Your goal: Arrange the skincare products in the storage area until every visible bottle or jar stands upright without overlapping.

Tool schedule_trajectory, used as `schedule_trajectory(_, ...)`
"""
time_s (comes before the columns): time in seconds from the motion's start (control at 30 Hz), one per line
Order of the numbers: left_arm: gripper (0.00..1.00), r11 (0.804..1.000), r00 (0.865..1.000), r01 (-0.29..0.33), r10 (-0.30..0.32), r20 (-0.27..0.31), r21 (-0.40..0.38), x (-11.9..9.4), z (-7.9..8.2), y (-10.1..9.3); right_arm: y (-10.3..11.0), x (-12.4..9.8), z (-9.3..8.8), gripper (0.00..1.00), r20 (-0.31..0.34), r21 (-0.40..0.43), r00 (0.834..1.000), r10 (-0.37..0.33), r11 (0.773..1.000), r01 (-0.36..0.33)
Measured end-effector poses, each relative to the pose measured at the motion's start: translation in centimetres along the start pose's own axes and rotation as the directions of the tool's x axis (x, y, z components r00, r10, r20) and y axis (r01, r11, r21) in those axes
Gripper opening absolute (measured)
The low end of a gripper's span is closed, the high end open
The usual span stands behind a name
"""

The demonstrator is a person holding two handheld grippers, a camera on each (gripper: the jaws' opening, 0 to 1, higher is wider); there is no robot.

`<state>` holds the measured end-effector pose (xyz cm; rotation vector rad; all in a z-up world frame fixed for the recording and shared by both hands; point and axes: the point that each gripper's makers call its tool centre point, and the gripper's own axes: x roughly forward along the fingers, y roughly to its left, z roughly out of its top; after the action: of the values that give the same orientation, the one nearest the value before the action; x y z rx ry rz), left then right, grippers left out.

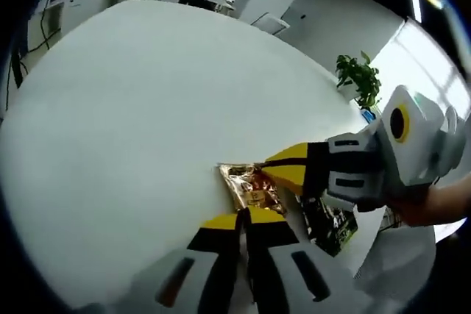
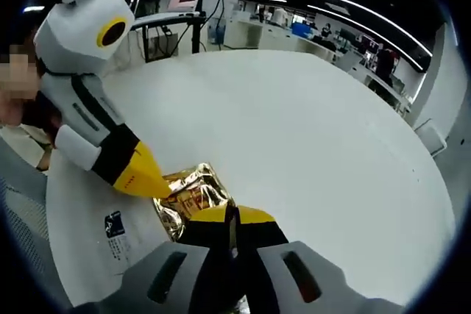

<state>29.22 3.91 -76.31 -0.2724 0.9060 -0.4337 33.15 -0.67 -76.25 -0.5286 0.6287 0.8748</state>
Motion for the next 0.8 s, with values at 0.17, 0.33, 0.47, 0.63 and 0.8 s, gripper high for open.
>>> schedule_trajectory(0.17, 0.06, 0.984, 0.996, -0.07, 0.076, -0.036, 0.163, -0.4, -0.3, 1.1, -0.1, 0.2, -0.1, 0.03, 0.001, -0.024, 1.0, -0.007, 1.0, 0.007)
schedule_trajectory(0.33, 0.15, 0.931, 0.997, -0.073, 0.061, 0.046, 0.358, -0.6, 1.7, 0.6, -0.3, 0.1, -0.2, 0.03, 0.004, -0.034, 1.0, -0.001, 0.999, 0.001)
schedule_trajectory(0.47, 0.15, 0.87, 0.997, -0.035, -0.006, 0.082, 0.492, 0.1, 3.0, -1.3, -0.2, 0.1, -0.2, 0.03, 0.007, -0.042, 1.0, 0.003, 0.999, -0.002)
schedule_trajectory(0.63, 0.2, 0.778, 1.0, -0.016, 0.0, 0.026, 0.627, 2.3, 2.3, -1.8, -0.2, 0.0, -0.1, 0.03, 0.004, -0.067, 1.0, 0.012, 0.998, -0.012)
schedule_trajectory(0.8, 0.2, 0.774, 1.0, -0.025, 0.015, 0.021, 0.632, 3.1, 1.9, -1.7, -0.2, 0.1, -0.1, 0.03, 0.004, -0.089, 1.0, 0.02, 0.996, -0.019)
